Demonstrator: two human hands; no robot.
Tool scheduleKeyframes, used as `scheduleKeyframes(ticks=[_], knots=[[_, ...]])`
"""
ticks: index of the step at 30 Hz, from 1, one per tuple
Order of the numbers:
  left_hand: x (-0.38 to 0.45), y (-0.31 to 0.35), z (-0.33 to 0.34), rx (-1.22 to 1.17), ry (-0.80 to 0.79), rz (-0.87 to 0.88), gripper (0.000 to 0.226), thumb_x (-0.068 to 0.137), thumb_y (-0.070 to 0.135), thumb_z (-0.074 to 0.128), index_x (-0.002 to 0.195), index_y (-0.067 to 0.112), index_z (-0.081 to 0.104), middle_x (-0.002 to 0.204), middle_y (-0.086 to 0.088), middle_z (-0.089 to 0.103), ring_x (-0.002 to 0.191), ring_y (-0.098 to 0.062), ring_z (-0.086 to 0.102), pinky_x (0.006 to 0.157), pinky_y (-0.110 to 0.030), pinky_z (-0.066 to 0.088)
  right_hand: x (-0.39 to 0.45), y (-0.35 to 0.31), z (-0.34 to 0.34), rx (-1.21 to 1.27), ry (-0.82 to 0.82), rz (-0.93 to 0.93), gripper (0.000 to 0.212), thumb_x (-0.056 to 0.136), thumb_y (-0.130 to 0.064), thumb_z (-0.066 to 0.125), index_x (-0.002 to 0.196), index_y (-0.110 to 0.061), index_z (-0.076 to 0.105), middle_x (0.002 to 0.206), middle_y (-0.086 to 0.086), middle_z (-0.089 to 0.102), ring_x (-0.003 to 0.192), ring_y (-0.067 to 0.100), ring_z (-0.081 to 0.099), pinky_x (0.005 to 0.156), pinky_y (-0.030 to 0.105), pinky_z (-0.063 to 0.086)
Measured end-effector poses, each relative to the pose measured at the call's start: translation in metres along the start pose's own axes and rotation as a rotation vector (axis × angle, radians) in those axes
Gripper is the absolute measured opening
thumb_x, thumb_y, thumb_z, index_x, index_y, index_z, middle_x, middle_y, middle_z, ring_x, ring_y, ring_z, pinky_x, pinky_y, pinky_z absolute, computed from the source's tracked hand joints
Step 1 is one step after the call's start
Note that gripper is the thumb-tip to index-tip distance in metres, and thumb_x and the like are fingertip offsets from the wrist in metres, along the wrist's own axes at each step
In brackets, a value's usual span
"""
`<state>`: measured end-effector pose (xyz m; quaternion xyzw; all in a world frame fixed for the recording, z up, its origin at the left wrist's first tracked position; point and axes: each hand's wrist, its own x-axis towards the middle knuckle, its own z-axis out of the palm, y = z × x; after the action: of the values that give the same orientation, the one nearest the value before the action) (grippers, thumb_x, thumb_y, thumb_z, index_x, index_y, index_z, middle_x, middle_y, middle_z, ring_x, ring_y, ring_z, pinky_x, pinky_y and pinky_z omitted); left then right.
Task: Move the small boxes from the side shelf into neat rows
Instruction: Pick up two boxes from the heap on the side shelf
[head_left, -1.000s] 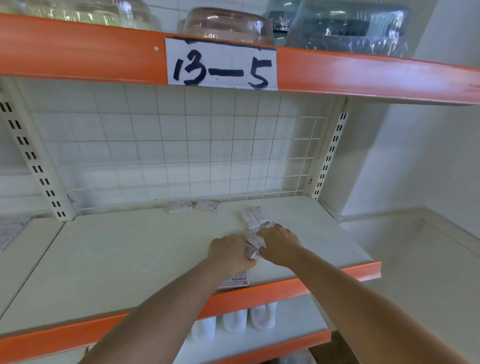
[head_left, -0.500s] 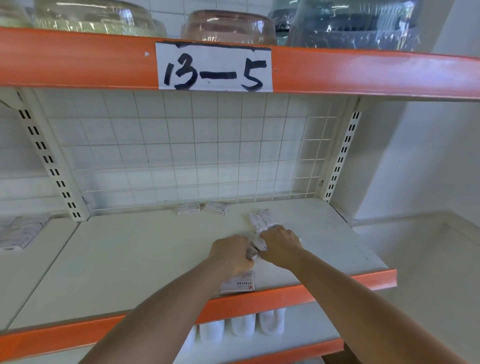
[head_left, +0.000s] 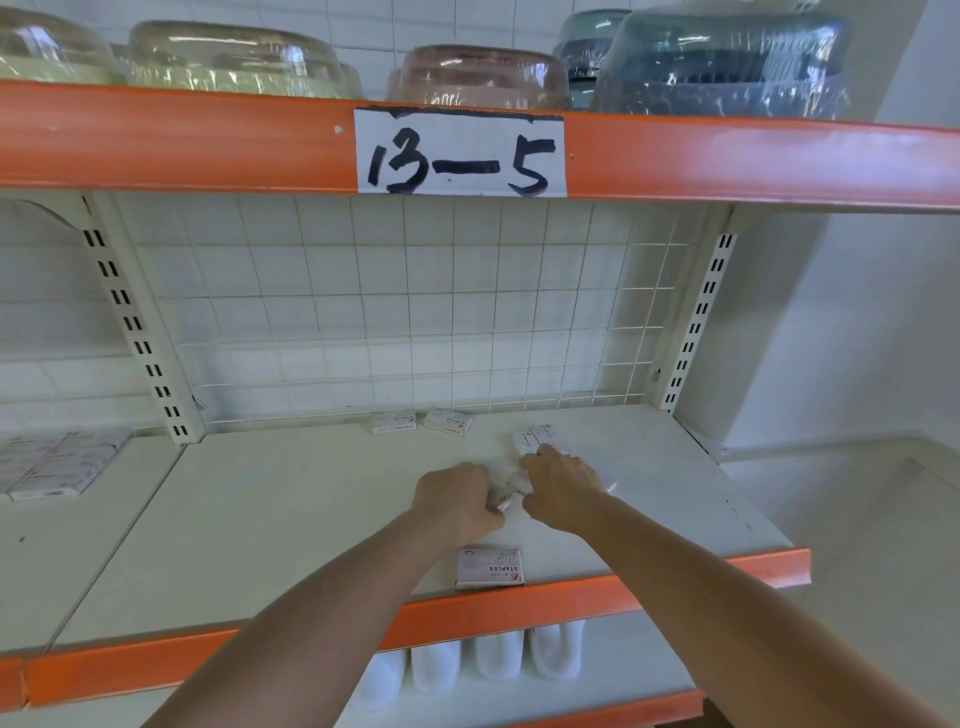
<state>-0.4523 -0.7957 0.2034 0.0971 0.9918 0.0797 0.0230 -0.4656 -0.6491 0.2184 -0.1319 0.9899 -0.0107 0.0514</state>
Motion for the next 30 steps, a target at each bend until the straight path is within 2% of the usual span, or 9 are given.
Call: scheduleKeyframes(ticks=[4, 9, 14, 17, 23, 30], knots=[[-0.005, -0.012, -0.005, 0.017, 0.036, -0.026, 0.032, 0.085, 0.037, 0.055, 0.107, 0.015, 0.055, 0.113, -0.001, 0.057, 0.103, -0.023, 0.059, 0.074, -0.029, 0.04, -0.001, -0.007, -0.005, -0.019, 0.014, -0.029, 0.035, 0.09, -0.017, 0.051, 0.125, -0.011, 0.048, 0.123, 0.009, 0.046, 0.108, 0.031, 0.053, 0.076, 0.035, 0.041], [-0.016, -0.028, -0.007, 0.029, 0.063, -0.068, 0.034, 0.086, 0.037, 0.053, 0.112, 0.014, 0.055, 0.115, -0.001, 0.056, 0.103, -0.023, 0.059, 0.074, -0.029, 0.04, 0.001, -0.023, -0.004, 0.008, 0.022, -0.096, 0.05, 0.092, -0.016, 0.049, 0.14, -0.021, 0.04, 0.133, 0.008, 0.042, 0.113, 0.031, 0.053, 0.079, 0.036, 0.046], [-0.029, -0.043, -0.009, 0.024, 0.071, -0.078, 0.03, 0.086, 0.037, 0.054, 0.108, 0.016, 0.056, 0.111, -0.001, 0.055, 0.098, -0.022, 0.059, 0.071, -0.029, 0.039, 0.002, -0.041, -0.001, 0.021, 0.013, -0.128, 0.051, 0.093, -0.015, 0.048, 0.14, -0.032, 0.04, 0.127, 0.007, 0.042, 0.109, 0.028, 0.054, 0.078, 0.036, 0.049], [-0.038, -0.054, -0.012, 0.045, 0.093, -0.091, 0.03, 0.087, 0.037, 0.053, 0.109, 0.018, 0.056, 0.11, -0.001, 0.054, 0.099, -0.022, 0.058, 0.07, -0.028, 0.037, 0.003, -0.054, 0.0, 0.011, 0.021, -0.15, 0.05, 0.094, -0.015, 0.047, 0.14, -0.033, 0.04, 0.126, 0.006, 0.042, 0.11, 0.027, 0.052, 0.073, 0.032, 0.041], [-0.058, -0.086, -0.018, 0.045, 0.123, -0.113, 0.032, 0.086, 0.036, 0.053, 0.113, 0.017, 0.055, 0.109, -0.001, 0.054, 0.1, -0.023, 0.057, 0.071, -0.029, 0.038, 0.006, -0.089, 0.0, -0.022, 0.025, -0.176, 0.05, 0.094, -0.017, 0.046, 0.14, -0.034, 0.04, 0.13, 0.004, 0.042, 0.114, 0.024, 0.052, 0.073, 0.03, 0.038], [-0.084, -0.141, -0.032, 0.047, 0.132, -0.115, 0.029, 0.088, 0.036, 0.053, 0.11, 0.016, 0.055, 0.108, -0.002, 0.053, 0.098, -0.022, 0.057, 0.07, -0.03, 0.038, 0.007, -0.146, -0.001, 0.022, 0.024, -0.177, 0.05, 0.095, -0.015, 0.044, 0.141, -0.032, 0.039, 0.127, 0.005, 0.041, 0.113, 0.025, 0.05, 0.08, 0.032, 0.043]])
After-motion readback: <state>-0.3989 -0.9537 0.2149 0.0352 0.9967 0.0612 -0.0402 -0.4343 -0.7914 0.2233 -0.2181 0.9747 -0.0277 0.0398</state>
